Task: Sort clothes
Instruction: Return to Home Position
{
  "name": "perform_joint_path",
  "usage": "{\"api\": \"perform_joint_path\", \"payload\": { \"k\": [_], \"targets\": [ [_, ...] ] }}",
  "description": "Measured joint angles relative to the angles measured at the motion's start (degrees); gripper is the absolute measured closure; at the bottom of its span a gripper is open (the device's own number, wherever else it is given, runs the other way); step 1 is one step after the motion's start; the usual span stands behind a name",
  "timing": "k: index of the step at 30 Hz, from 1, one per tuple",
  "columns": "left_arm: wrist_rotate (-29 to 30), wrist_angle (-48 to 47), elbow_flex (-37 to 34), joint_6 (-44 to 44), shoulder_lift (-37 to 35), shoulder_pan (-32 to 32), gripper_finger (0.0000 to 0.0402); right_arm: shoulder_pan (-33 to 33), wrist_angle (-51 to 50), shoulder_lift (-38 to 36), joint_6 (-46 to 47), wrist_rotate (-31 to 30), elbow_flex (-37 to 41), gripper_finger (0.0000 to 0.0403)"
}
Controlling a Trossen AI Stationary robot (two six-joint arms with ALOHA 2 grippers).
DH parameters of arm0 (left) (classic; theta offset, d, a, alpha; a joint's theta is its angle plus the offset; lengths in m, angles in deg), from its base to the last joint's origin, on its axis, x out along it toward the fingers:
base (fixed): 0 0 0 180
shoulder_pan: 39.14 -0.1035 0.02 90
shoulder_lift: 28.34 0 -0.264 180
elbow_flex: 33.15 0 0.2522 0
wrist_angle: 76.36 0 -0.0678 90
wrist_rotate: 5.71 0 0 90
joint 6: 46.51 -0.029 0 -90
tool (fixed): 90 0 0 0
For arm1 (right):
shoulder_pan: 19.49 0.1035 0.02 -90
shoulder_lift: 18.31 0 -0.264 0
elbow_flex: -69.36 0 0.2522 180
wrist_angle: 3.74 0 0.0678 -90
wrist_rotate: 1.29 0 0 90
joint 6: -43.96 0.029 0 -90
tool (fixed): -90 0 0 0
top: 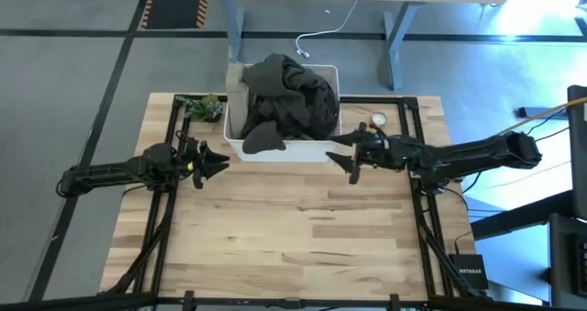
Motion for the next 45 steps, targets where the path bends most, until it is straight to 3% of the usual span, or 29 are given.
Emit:
{"api": "perform_joint_path", "payload": {
  "k": [8, 13, 16, 36, 45],
  "targets": [
    [0.0, 0.0, 0.0, 0.0, 0.0, 0.0, 0.0245, 0.0, -0.5, -7.8, 0.3, 4.3, 7.6, 0.0135],
    [0.0, 0.0, 0.0, 0.0, 0.0, 0.0, 0.0245, 0.0, 11.9, -13.6, 1.8, 4.3, 16.4, 0.0135],
    [0.0, 0.0, 0.0, 0.0, 0.0, 0.0, 0.0245, 0.0, 13.2, -17.5, 1.8, 4.3, 20.0, 0.0135],
    [0.0, 0.0, 0.0, 0.0, 0.0, 0.0, 0.0245, 0.0, -21.8, -48.9, -0.2, 4.3, 21.2, 0.0135],
    [0.0, 0.0, 0.0, 0.0, 0.0, 0.0, 0.0245, 0.0, -19.9, -56.4, -1.0, 4.3, 27.2, 0.0135]
  ]
}}
